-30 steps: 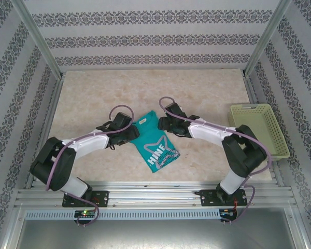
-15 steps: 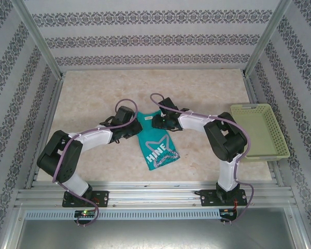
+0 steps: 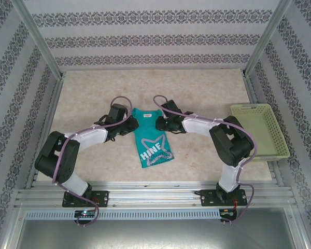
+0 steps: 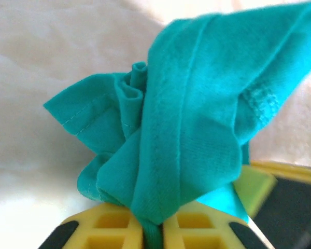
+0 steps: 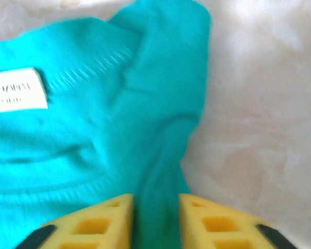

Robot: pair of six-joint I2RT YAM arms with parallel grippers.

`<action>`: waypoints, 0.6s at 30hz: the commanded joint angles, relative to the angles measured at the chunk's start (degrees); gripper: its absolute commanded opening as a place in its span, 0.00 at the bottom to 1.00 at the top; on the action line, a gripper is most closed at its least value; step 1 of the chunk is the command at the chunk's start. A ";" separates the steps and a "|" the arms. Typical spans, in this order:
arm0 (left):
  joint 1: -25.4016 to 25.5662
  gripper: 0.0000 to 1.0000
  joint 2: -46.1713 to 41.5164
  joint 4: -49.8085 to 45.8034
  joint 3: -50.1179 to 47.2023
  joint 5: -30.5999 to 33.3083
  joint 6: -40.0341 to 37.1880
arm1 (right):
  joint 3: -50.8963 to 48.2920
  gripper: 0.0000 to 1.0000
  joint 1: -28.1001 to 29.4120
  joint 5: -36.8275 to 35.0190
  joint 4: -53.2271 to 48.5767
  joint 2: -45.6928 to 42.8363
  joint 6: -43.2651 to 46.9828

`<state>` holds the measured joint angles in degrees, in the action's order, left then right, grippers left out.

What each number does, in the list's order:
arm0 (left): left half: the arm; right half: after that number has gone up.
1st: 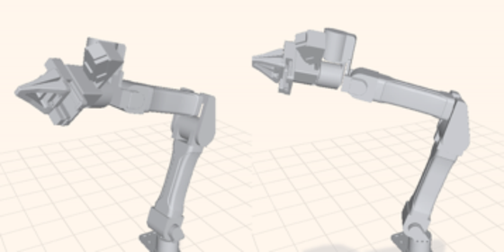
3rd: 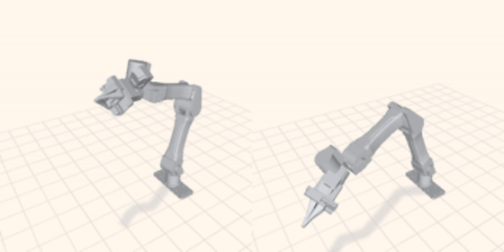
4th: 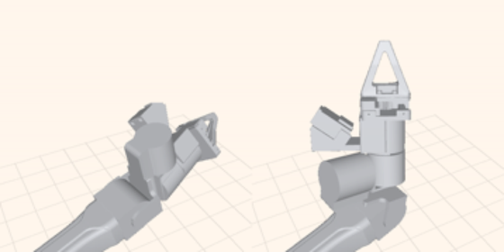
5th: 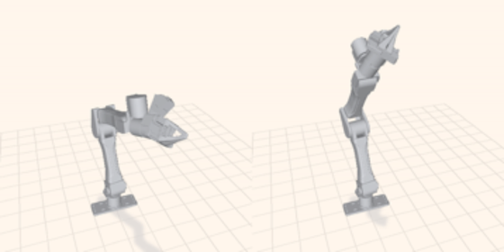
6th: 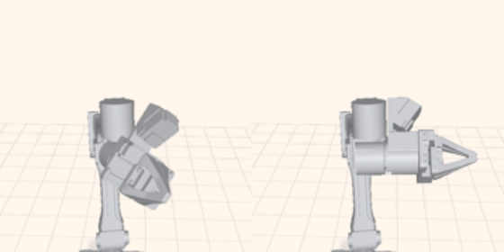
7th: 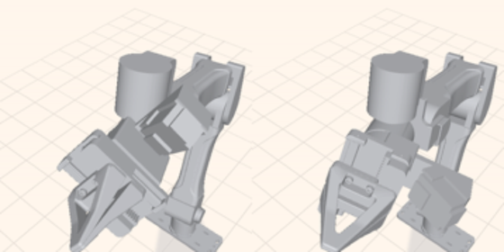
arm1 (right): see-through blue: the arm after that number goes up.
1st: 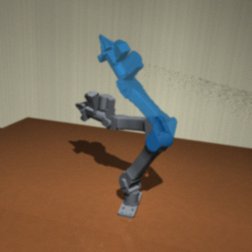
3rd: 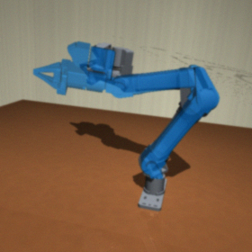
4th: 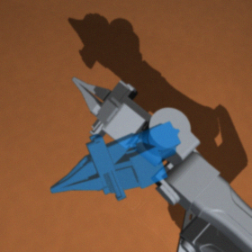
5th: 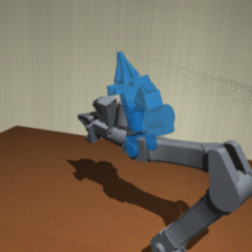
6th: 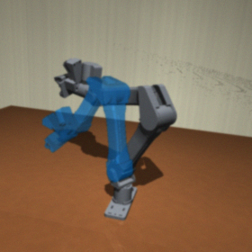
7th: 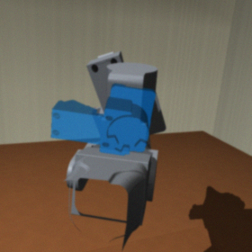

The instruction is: Fold the inside-out t-shirt

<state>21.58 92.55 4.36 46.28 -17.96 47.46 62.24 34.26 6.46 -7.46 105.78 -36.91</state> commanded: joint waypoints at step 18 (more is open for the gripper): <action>-3.49 0.46 11.96 -0.07 6.37 -3.76 -1.95 | 16.49 0.61 -3.29 6.09 -5.80 15.08 4.34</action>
<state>18.09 100.92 1.80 50.48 -19.94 45.54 76.40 30.26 9.78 -11.29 117.78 -33.12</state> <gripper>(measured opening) 0.481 0.613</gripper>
